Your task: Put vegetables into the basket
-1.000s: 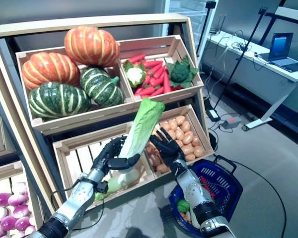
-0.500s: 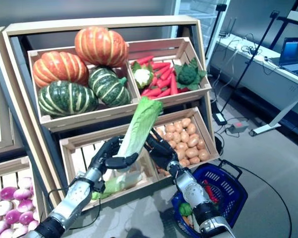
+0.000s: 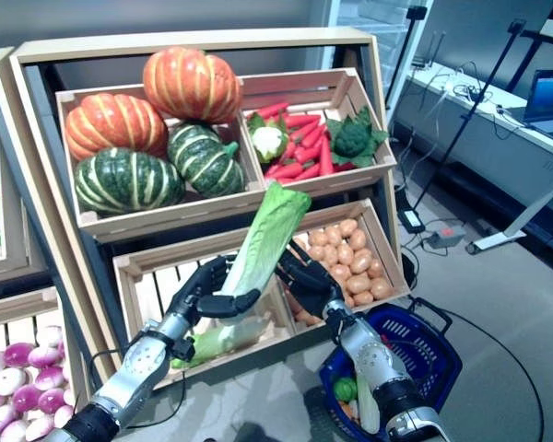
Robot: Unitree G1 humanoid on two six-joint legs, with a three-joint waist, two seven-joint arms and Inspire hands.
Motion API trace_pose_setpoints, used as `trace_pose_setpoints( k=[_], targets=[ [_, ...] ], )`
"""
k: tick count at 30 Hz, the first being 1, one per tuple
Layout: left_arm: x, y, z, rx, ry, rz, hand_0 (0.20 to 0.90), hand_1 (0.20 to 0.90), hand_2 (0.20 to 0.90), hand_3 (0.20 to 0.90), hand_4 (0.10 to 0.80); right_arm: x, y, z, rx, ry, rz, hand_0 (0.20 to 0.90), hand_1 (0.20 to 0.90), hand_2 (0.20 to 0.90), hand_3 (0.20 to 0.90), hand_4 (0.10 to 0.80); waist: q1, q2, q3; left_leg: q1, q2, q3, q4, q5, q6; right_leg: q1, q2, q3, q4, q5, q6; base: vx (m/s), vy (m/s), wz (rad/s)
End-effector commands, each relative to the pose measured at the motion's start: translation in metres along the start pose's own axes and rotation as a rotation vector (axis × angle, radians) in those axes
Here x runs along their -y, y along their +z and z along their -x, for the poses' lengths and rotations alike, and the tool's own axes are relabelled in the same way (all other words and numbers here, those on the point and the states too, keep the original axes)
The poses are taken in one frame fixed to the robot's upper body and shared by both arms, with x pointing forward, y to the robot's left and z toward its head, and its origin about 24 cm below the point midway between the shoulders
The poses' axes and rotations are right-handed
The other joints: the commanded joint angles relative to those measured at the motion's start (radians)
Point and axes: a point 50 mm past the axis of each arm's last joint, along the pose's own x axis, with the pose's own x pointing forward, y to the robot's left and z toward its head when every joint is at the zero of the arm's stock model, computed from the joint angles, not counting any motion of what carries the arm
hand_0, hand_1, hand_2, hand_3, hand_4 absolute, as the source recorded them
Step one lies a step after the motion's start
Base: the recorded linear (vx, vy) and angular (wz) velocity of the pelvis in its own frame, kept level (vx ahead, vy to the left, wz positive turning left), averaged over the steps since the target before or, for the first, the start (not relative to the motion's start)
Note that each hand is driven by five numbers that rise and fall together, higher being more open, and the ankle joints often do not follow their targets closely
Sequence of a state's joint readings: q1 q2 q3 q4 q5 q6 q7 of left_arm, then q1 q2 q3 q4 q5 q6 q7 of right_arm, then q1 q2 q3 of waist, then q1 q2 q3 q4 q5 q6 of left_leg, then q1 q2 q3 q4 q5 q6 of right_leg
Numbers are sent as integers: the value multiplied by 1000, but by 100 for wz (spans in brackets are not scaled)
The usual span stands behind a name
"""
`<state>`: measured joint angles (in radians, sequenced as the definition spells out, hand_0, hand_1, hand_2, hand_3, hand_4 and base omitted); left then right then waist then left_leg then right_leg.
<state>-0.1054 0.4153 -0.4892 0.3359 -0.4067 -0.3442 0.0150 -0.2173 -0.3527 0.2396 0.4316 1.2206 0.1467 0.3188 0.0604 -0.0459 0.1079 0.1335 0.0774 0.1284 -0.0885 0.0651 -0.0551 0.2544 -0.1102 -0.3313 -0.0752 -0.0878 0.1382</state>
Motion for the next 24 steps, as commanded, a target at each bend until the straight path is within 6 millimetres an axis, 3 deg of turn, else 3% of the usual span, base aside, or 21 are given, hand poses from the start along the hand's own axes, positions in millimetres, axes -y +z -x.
trace_pose_setpoints(
  k=[1, 8, 12, 24],
  targets=[
    [2, 52, -20, 307, -35, -7, 300, 300, 300, 300, 400, -41, 41, -9, 179, 298, 91, 900, 900, 900, 900, 800, -16, -21, -44, 49, 3, 57, 1, -133, 4, -62, -11, 8, -12, 79, -32, 0, 0, 0],
    [-16, 59, -20, 328, 62, -18, 300, 300, 300, 300, 400, -27, 32, 10, 178, 320, 67, 900, 900, 900, 900, 800, -30, -23, -37, 43, 9, 67, 1, -128, 1, -71, -10, 15, -12, 83, -30, 9, -7, -5],
    [-26, 62, -20, 342, 114, -20, 300, 300, 300, 300, 400, -31, 29, 14, 161, 404, 65, 900, 900, 900, 900, 800, -34, -22, -32, 39, 9, 64, 1, -127, -1, -75, -9, 16, -12, 81, -29, 7, -3, -7],
    [-67, 64, -8, 371, 335, 18, 300, 300, 300, 300, 400, -15, 44, 31, 159, 396, 99, 900, 900, 900, 900, 800, -33, -30, -34, 32, 12, 58, 1, -121, -7, -74, -11, 8, -12, 75, -28, 7, -1, 0]
  ],
)
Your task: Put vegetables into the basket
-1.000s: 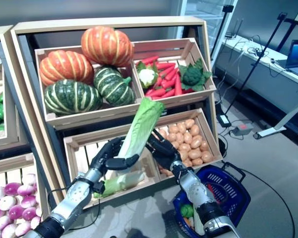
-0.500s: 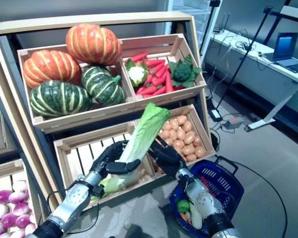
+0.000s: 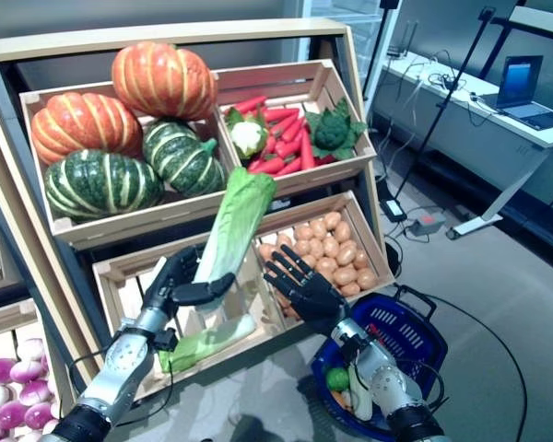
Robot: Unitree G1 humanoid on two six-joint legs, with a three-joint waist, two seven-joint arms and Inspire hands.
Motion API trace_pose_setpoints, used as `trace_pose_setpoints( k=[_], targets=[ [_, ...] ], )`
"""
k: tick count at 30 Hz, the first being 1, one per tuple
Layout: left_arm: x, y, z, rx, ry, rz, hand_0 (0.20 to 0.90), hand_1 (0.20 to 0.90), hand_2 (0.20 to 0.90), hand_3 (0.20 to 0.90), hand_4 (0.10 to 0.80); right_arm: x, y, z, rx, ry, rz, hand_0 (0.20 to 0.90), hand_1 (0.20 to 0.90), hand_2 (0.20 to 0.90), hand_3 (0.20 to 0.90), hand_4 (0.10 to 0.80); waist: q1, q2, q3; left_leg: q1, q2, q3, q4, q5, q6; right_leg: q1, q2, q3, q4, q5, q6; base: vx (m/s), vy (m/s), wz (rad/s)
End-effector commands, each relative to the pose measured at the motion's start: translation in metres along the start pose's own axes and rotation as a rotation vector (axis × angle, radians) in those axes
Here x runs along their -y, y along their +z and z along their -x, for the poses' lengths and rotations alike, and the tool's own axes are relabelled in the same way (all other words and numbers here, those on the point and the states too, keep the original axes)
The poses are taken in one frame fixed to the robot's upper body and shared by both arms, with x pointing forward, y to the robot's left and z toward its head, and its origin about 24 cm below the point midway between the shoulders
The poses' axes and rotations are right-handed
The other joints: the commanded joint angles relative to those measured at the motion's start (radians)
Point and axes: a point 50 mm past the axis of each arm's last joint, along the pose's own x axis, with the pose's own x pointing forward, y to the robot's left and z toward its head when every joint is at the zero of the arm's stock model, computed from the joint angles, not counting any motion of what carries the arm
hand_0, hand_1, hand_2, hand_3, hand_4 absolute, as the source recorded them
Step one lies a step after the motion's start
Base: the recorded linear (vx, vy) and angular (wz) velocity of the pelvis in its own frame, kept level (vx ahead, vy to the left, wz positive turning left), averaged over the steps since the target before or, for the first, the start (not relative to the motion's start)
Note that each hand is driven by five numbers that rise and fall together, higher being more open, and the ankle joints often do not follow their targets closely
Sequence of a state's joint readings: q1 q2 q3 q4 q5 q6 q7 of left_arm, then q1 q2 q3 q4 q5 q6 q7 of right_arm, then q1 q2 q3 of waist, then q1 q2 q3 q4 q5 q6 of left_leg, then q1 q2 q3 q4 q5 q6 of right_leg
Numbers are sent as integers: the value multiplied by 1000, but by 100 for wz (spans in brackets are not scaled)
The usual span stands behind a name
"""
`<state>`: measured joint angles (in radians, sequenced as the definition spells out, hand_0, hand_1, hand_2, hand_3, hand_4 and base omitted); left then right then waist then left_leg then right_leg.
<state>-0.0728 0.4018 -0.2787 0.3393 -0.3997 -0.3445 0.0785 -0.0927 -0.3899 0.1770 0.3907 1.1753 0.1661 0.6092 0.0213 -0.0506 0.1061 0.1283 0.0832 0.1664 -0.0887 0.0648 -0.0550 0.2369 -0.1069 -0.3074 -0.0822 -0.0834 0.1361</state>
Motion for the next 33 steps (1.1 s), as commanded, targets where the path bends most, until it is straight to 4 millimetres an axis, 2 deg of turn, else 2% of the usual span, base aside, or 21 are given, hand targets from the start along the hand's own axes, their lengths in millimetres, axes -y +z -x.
trace_pose_setpoints(
  k=[1, 7, 14, 22, 30, 33],
  targets=[
    [-17, 54, -23, 322, 68, 29, 300, 300, 300, 300, 400, -23, 49, -5, 164, 211, 97, 900, 900, 900, 900, 800, 6, -25, -32, 37, 6, 19, 1, -121, -7, -57, -14, -16, -5, 70, -26, 0, 0, 0],
    [-6, 55, -24, 328, -13, -44, 300, 300, 300, 300, 400, -24, 46, -7, 170, 213, 85, 900, 900, 900, 900, 800, 6, -23, -32, 37, 4, 14, 1, -123, -7, -57, -15, -13, -5, 68, -26, 0, 0, 0],
    [22, 53, -25, 323, -135, -26, 300, 300, 300, 300, 400, -32, 28, -25, 165, 216, 33, 900, 900, 900, 900, 800, 16, -20, -32, 39, 3, 9, 1, -128, -4, -53, -18, -12, -5, 66, -26, 0, 0, 0],
    [50, 52, -25, 301, -247, -6, 300, 300, 300, 300, 400, -45, 20, -44, 207, 238, -33, 900, 900, 900, 900, 800, 33, -19, -27, 40, -1, -2, 1, -130, -3, -47, -22, -22, -5, 67, -24, 0, 0, 0],
    [82, 45, -19, 257, -431, 10, 300, 300, 300, 300, 400, -69, 28, -76, 219, 275, -41, 900, 900, 900, 900, 800, 51, -15, -31, 42, -4, -13, 1, -134, -3, -42, -24, -33, -5, 65, -24, 1, -3, 3],
    [92, 43, -16, 245, -496, 16, 300, 300, 300, 300, 400, -78, 37, -86, 237, 299, -31, 900, 900, 900, 900, 800, 56, -11, -34, 42, -5, -16, 1, -135, -3, -40, -25, -36, -5, 65, -23, 0, 0, 0]
  ],
)
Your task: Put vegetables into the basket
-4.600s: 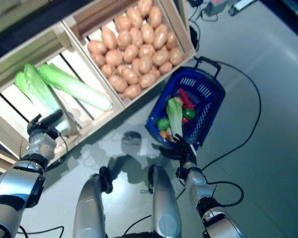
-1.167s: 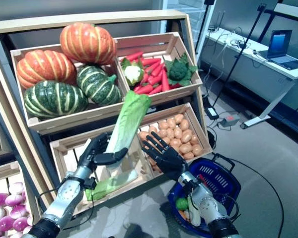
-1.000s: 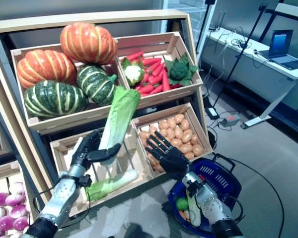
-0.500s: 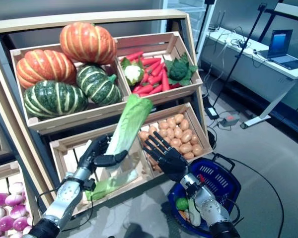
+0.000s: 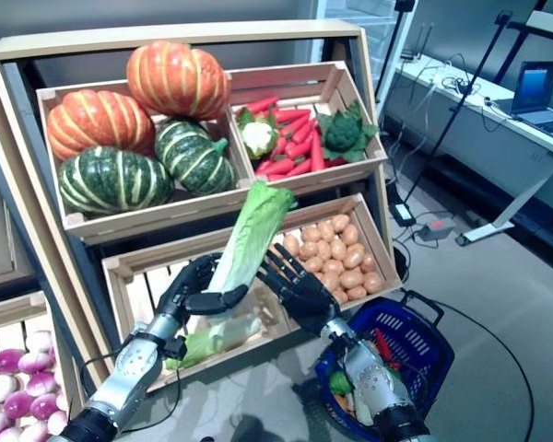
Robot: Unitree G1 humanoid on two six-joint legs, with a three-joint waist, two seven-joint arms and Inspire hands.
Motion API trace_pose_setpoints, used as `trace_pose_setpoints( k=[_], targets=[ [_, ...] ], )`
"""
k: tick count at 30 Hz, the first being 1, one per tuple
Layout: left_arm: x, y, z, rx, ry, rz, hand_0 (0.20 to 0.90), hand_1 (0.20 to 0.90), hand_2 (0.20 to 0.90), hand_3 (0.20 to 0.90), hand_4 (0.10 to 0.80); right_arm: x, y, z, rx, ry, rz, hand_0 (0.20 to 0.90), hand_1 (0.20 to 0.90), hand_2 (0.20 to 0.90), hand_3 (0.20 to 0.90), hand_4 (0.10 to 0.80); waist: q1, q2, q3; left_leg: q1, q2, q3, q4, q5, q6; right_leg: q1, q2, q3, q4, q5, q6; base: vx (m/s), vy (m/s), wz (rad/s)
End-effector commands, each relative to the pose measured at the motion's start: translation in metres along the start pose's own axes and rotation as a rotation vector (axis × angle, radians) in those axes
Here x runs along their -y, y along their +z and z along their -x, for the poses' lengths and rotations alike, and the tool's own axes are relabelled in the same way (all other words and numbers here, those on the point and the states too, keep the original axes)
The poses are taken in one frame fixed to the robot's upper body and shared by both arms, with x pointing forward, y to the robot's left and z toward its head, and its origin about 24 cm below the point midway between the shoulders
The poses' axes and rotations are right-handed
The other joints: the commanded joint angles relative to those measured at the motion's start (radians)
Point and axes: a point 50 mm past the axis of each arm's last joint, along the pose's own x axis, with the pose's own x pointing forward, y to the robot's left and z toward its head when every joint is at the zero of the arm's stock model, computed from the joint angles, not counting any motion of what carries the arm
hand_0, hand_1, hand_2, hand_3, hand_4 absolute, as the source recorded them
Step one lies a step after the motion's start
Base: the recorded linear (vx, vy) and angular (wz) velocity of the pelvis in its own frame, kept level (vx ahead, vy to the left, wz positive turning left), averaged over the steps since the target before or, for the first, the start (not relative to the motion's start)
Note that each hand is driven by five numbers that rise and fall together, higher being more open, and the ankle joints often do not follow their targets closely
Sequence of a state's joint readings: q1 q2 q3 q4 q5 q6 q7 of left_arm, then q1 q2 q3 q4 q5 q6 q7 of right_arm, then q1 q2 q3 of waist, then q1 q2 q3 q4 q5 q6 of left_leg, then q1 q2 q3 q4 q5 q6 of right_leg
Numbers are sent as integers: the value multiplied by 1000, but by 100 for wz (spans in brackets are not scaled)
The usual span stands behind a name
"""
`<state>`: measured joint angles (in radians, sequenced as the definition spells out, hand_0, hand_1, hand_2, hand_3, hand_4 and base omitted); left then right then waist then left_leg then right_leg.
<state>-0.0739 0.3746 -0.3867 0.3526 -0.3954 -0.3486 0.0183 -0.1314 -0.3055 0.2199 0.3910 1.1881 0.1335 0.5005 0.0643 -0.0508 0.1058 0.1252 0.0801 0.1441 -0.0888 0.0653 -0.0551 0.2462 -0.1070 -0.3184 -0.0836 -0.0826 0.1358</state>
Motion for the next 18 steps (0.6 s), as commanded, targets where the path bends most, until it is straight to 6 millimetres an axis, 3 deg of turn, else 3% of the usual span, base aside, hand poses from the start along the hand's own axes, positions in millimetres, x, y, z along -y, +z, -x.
trace_pose_setpoints(
  k=[1, 7, 11, 18],
  targets=[
    [60, 54, -27, 275, -356, -24, 300, 300, 300, 300, 400, -74, 49, -64, 216, 346, 13, 900, 900, 900, 900, 800, 15, -10, -34, 46, -1, 6, 2, -136, -4, -49, -25, -27, -4, 64, -22, 0, 0, 0],
    [73, 49, -23, 237, -454, -16, 300, 300, 300, 300, 400, -100, 74, -79, 279, 427, 42, 900, 900, 900, 900, 800, 28, -7, -38, 44, -7, -5, 2, -139, -3, -48, -27, -34, -4, 64, -22, 8, -6, 10],
    [77, 47, -21, 234, -484, -28, 300, 300, 300, 300, 400, -100, 88, -83, 297, 316, 212, 900, 900, 900, 900, 800, 29, -7, -43, 43, -7, -7, 2, -139, -2, -50, -27, -33, -4, 66, -23, 12, -5, 7],
    [78, 47, -23, 247, -487, -47, 300, 300, 300, 300, 400, -100, 96, -90, 288, 219, 339, 900, 900, 900, 900, 800, 23, -6, -45, 45, -6, 0, 2, -135, -1, -52, -26, -26, -4, 68, -24, 4, -1, 1]
  ],
)
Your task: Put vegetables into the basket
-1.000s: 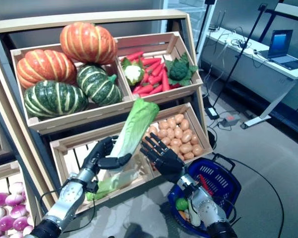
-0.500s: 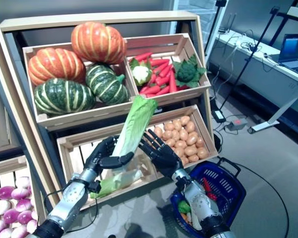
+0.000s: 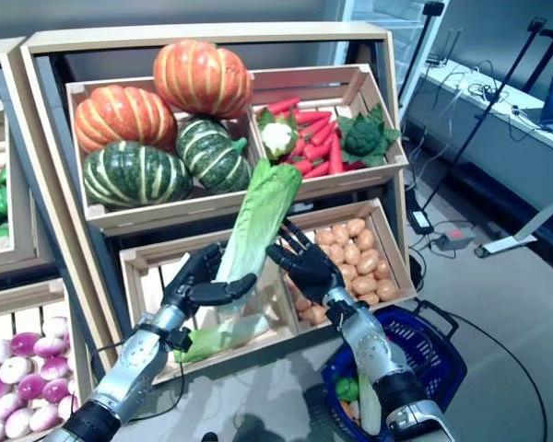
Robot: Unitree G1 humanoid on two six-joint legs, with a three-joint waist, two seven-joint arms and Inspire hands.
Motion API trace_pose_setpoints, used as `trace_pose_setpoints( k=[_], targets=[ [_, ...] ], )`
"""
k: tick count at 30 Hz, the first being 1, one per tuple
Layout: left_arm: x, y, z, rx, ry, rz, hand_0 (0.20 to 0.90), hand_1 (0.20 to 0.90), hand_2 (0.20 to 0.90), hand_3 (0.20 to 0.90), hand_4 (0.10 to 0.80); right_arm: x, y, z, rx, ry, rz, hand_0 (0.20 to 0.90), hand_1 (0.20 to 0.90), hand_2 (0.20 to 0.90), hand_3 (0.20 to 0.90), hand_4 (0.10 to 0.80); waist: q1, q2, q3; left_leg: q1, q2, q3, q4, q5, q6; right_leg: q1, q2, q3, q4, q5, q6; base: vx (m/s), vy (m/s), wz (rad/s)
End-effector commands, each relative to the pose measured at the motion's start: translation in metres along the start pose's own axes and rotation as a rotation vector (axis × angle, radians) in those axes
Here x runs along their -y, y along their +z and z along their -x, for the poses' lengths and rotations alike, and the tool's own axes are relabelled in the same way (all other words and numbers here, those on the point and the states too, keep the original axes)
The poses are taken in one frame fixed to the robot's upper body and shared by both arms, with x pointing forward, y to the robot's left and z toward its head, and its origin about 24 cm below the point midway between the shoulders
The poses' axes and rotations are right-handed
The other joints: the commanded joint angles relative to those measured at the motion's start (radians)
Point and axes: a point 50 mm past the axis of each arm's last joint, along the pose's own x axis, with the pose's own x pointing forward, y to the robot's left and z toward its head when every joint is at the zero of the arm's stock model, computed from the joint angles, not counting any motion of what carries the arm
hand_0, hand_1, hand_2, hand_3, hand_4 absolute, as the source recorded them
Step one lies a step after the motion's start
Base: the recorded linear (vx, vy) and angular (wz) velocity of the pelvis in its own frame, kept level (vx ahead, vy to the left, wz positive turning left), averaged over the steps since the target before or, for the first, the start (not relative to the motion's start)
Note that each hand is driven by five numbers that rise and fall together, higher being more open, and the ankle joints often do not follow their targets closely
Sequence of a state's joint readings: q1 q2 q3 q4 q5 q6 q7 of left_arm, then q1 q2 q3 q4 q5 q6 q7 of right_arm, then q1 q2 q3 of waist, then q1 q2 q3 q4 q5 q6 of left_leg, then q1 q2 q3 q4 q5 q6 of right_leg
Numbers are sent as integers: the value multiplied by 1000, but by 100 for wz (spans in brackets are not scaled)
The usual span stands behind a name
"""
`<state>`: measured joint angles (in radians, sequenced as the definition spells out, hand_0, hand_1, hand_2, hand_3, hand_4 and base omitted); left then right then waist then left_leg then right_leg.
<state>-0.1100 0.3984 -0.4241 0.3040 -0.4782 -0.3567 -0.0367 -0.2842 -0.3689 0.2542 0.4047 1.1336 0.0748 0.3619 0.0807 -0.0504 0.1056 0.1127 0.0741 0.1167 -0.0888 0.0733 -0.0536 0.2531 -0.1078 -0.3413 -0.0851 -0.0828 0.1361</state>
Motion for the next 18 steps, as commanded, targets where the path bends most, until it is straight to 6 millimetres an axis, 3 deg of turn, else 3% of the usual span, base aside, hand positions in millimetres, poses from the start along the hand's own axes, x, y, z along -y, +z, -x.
trace_pose_setpoints(
  k=[1, 6, 10, 15, 18],
  targets=[
    [71, 25, -22, 169, -409, -96, 300, 300, 300, 300, 400, -77, 70, -61, 273, 221, 150, 900, 900, 900, 900, 800, 7, -6, -45, 57, 1, 27, 1, -143, -3, -59, -25, -2, -2, 69, -24, 0, 0, 0],
    [75, 26, -24, 176, -402, -110, 300, 300, 300, 300, 400, -75, 67, -67, 238, 98, 303, 900, 900, 900, 900, 800, 4, -5, -44, 57, 2, 30, 1, -140, -2, -61, -26, 3, -2, 71, -26, 0, 0, 0],
    [75, 26, -26, 176, -397, -108, 300, 300, 300, 300, 400, -82, 62, -72, 205, 134, 283, 900, 900, 900, 900, 800, 3, -3, -42, 57, 2, 30, 1, -138, -2, -62, -26, 5, -2, 71, -27, 0, 0, 0],
    [74, 25, -25, 173, -401, -101, 300, 300, 300, 300, 400, -91, 58, -76, 191, 222, 135, 900, 900, 900, 900, 800, 11, -1, -43, 57, 2, 27, 1, -138, -3, -59, -27, -1, -2, 70, -28, 0, 0, 0],
    [74, 23, -24, 163, -411, -92, 300, 300, 300, 300, 400, -103, 56, -75, 194, 366, -35, 900, 900, 900, 900, 800, 18, 0, -47, 57, 0, 22, 1, -138, -3, -55, -27, -8, -2, 69, -28, 0, 0, 0]
  ],
)
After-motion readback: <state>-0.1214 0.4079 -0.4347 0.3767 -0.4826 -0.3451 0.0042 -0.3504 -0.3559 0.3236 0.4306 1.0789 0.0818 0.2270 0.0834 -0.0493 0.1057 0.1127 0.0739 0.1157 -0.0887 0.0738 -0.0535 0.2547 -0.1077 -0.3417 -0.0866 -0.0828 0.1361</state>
